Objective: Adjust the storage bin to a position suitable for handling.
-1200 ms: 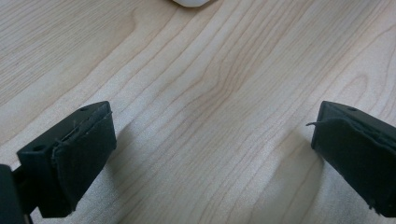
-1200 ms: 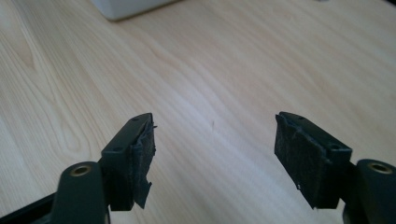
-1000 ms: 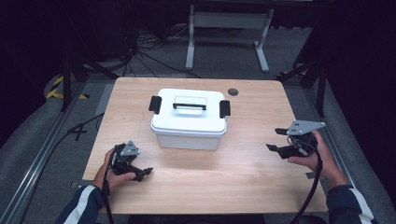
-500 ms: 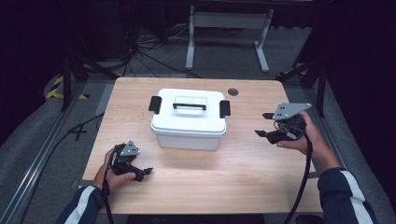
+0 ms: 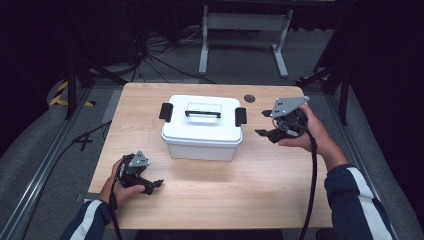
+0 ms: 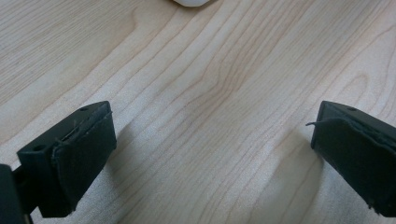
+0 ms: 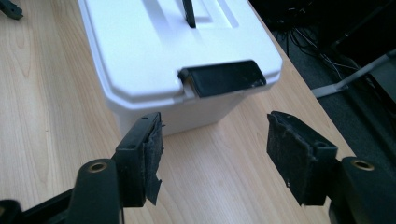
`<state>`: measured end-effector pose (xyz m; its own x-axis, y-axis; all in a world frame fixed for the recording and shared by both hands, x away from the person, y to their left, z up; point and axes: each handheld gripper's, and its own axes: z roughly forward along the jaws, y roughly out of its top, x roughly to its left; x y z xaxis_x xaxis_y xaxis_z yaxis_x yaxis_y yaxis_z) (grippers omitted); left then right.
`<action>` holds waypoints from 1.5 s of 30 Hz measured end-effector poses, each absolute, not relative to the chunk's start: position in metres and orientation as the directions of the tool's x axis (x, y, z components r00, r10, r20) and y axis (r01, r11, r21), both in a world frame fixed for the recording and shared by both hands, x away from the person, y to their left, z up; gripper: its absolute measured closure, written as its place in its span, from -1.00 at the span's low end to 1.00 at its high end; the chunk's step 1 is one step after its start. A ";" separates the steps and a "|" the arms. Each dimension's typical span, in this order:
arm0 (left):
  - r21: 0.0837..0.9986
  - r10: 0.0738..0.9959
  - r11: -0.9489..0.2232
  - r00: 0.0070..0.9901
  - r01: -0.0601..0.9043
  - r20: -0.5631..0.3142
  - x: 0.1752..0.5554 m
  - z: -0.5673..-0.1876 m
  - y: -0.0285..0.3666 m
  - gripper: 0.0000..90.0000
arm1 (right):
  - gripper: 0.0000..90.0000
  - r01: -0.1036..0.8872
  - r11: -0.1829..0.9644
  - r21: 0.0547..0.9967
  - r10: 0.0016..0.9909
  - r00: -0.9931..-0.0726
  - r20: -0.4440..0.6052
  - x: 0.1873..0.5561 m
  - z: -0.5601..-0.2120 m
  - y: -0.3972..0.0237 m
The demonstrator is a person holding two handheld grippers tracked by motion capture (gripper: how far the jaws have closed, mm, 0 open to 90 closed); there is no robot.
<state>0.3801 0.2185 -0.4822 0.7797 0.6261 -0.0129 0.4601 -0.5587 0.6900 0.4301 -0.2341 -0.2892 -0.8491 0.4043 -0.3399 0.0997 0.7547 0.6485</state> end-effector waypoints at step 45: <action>0.686 0.623 -0.563 0.782 0.460 -0.012 0.380 -0.482 0.219 -0.99 | 0.56 -0.005 0.932 0.361 0.155 -0.898 -0.412 0.488 -0.285 -0.089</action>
<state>0.3803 0.2188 -0.4817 0.7819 0.6233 -0.0124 0.4599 -0.5633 0.6864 0.4882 -0.0892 -0.2846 -0.8978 0.1552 -0.4121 -0.0047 0.9324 0.3615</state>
